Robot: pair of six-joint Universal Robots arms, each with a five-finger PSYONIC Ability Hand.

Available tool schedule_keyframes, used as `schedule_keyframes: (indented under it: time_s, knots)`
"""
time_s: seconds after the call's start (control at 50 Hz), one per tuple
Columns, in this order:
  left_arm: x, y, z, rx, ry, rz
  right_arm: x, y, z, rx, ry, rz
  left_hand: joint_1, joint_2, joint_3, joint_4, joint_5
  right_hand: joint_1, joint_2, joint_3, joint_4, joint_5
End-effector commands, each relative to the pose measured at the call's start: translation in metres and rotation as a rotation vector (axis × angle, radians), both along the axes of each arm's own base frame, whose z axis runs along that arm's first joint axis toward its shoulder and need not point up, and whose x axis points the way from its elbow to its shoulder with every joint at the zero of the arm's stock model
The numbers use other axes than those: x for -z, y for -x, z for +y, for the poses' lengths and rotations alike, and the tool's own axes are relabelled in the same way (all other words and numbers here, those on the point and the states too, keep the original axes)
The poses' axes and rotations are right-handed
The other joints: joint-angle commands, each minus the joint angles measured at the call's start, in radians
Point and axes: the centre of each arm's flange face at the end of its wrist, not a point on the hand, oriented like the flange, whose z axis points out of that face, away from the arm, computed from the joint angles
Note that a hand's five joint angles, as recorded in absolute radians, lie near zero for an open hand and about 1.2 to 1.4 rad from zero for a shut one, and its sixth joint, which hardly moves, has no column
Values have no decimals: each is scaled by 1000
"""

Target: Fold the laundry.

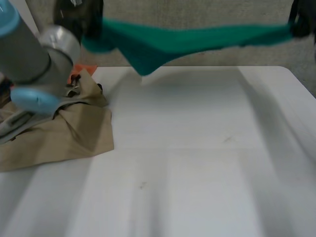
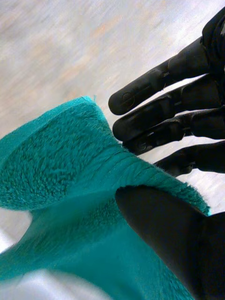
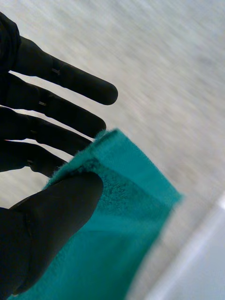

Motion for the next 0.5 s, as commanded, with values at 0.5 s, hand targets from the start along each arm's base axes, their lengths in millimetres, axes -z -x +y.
schedule_keyframes:
  time_s: [0.5]
  knots:
    - [169, -43, 36, -79, -395, -426, 161, 20, 49, -83, -500, 216, -596, -631, -626, -635, -597, 251, 211, 206, 197, 201]
